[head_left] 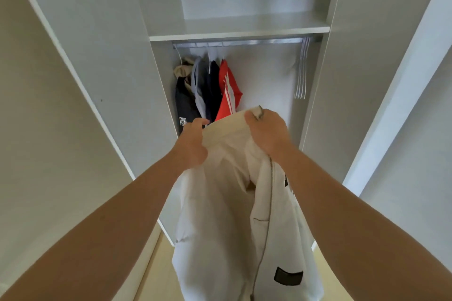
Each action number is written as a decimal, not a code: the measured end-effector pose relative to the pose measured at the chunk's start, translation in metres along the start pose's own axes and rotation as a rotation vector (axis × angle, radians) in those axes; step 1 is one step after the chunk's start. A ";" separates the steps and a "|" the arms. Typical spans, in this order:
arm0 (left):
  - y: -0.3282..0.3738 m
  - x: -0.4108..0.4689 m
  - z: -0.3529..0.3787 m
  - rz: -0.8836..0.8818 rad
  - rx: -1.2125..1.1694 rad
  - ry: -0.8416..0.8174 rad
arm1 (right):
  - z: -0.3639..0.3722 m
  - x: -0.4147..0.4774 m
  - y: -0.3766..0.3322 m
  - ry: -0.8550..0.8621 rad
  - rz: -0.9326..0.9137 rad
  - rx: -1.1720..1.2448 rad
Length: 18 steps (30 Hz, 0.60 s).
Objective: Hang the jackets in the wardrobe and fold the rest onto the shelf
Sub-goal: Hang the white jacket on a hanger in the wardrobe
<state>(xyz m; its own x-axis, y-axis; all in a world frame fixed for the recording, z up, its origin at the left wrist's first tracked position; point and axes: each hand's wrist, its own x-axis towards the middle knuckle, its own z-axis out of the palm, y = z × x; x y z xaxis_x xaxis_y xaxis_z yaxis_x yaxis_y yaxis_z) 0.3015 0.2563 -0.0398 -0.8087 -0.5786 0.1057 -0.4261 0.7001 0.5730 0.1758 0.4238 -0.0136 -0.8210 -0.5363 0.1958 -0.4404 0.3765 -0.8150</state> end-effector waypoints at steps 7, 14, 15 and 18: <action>0.032 0.103 0.024 -0.094 -0.329 -0.036 | -0.002 0.097 0.029 -0.330 -0.011 -0.182; 0.069 0.193 0.033 0.024 -0.683 -0.407 | 0.001 0.154 0.077 -0.494 0.086 -0.167; 0.072 0.202 0.036 0.050 -0.649 -0.405 | 0.001 0.163 0.079 -0.444 0.116 -0.141; 0.071 0.241 0.051 0.120 -0.500 -0.347 | -0.005 0.192 0.083 -0.247 0.237 -0.073</action>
<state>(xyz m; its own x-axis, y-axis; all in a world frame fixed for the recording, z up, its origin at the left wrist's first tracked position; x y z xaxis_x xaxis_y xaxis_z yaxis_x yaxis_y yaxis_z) 0.0561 0.1878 -0.0153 -0.9597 -0.2797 -0.0294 -0.1504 0.4224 0.8938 -0.0204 0.3559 -0.0412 -0.7948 -0.5905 -0.1396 -0.2797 0.5607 -0.7794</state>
